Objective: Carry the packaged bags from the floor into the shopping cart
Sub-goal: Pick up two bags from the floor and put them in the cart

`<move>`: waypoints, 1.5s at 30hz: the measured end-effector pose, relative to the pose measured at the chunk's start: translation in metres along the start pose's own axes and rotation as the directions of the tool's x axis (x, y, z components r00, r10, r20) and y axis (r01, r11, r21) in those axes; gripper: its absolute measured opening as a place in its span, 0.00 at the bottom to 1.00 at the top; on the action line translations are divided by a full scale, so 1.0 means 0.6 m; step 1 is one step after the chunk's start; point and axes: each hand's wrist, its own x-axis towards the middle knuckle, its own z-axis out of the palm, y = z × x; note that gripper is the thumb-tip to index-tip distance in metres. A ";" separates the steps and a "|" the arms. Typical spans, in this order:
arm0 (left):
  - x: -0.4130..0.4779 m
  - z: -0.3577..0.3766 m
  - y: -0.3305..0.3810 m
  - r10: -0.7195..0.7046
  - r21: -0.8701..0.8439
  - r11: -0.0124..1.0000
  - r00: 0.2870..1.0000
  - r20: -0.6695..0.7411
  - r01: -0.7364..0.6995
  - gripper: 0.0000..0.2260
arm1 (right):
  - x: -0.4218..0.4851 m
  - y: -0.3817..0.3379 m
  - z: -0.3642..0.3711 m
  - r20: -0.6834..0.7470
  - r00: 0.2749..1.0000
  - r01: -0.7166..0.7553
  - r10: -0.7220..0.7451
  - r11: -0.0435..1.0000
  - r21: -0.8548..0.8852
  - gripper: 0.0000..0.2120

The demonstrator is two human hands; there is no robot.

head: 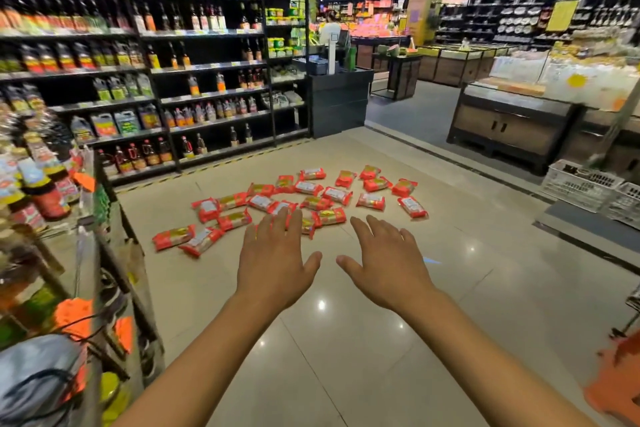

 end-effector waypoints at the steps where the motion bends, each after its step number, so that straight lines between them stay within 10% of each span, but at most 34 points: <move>1: 0.016 0.004 0.001 -0.011 0.005 1.000 1.000 -0.001 0.011 0.37 | 0.019 0.007 0.003 -0.001 1.000 0.011 -0.011 1.000 0.005 0.36; 18: 0.443 0.084 0.094 -0.013 0.101 0.995 1.000 0.002 0.013 0.35 | 0.439 0.224 -0.008 -0.038 0.998 0.058 -0.054 0.993 0.105 0.34; 45: 1.105 0.244 -0.255 0.083 0.058 0.995 0.996 0.039 -0.085 0.37 | 1.144 0.062 0.102 0.105 0.994 0.001 -0.003 1.000 0.016 0.36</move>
